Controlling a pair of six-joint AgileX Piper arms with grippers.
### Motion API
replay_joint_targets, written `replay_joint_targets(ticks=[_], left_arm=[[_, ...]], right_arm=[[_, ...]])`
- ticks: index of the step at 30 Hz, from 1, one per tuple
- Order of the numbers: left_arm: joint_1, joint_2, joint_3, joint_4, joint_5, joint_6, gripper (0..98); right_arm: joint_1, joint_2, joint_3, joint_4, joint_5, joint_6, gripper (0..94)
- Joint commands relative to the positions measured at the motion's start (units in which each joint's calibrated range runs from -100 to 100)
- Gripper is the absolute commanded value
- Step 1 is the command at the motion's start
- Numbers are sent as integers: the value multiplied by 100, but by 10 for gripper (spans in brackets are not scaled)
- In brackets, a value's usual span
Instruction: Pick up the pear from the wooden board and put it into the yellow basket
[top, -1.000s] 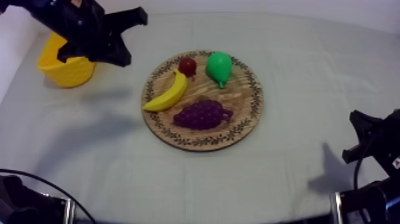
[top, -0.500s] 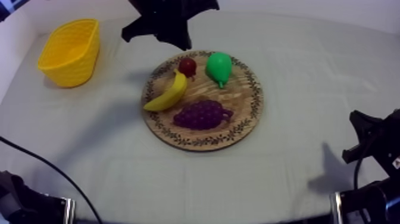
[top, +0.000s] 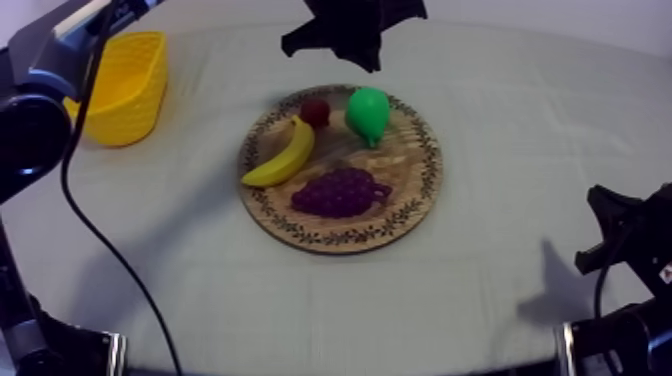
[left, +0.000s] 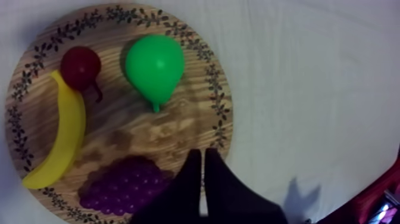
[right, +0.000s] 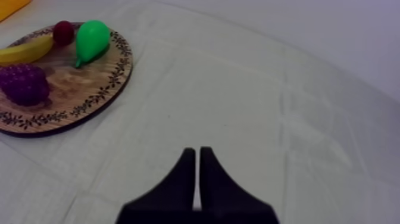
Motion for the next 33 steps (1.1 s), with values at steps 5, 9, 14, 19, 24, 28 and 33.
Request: replay_joint_targets(ticks=[5,9,14,19,24,28,33], left_arm=[[-43,260,-318,62,-1,-25,172],[-68,300,-353,97,-1,-32,276],[-74,284,-324,165,-109,-203,514],[-51,253,-228,156,-230,-308,742],[-40,258,-71,60,-273,-274,854],[-47,304,41,14,-282,-225,908],[-74,512,-37,22,-284,-164,939]], right_arm=[[1,-4,0,-1,1,-6,4],[1,-4,0,-1,1,-6,4],[1,-4,0,-1,1,-6,4],[1,-4,0,-1,1,-6,4],[1,-4,0,-1,1,-6,4],[1,-4,0,-1,1,-6,4],[1,-4,0,-1,1,-6,4]])
